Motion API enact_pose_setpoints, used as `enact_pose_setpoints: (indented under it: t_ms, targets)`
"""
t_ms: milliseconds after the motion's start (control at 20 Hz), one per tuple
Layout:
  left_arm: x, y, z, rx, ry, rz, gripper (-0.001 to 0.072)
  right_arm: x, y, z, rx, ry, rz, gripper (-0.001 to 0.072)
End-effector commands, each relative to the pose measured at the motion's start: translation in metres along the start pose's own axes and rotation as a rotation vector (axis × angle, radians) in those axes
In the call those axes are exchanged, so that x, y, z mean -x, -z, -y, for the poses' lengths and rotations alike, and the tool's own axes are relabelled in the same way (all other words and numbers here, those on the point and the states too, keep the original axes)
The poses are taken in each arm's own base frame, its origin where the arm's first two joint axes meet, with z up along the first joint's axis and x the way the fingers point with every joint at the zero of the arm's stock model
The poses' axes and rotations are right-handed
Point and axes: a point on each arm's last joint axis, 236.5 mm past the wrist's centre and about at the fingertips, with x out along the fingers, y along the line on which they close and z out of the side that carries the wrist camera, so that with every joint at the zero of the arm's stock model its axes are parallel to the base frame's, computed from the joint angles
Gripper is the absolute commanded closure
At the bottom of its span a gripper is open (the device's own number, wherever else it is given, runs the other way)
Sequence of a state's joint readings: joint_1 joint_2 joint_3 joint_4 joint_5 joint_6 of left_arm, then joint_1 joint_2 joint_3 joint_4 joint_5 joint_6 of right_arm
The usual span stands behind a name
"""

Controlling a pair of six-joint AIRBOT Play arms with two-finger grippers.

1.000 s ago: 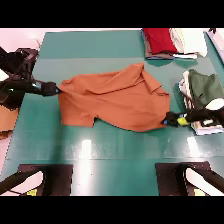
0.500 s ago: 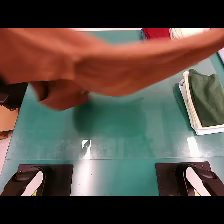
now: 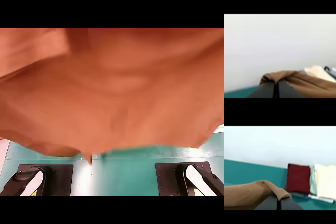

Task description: Fold the shirts.

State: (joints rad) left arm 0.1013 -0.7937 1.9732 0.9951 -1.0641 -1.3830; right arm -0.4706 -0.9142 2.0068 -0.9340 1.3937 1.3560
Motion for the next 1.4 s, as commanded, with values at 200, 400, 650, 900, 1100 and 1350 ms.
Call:
enact_pose_setpoints:
  t_ms: [200,400,650,900,1100,1350]
  targets:
    - [-0.132,0.286,-0.09,0.332,0.042,-0.869,0.0682,-0.153,0.209,0.048,-0.239,-0.097,-0.641,0.0699]
    - [-0.16,0.458,-0.11,0.528,0.055,-1.216,0.0682,-0.218,0.336,0.042,-0.262,-0.117,-0.967,0.07]
    - [-0.18,0.56,-0.141,0.561,-0.099,-1.235,0.0682,-0.273,0.384,0.052,-0.311,-0.107,-1.029,0.07]
    - [-0.167,0.567,-0.151,0.516,-0.141,-1.277,0.0683,-0.277,0.36,0.054,-0.271,-0.117,-0.987,0.07]
    - [-0.125,0.566,-0.157,0.431,-0.196,-1.377,0.0684,-0.246,0.383,0.046,-0.271,-0.122,-1.041,0.07]
    - [-0.085,0.588,-0.139,0.478,-0.236,-1.343,0.0681,-0.219,0.429,0.038,-0.316,-0.104,-1.103,0.0699]
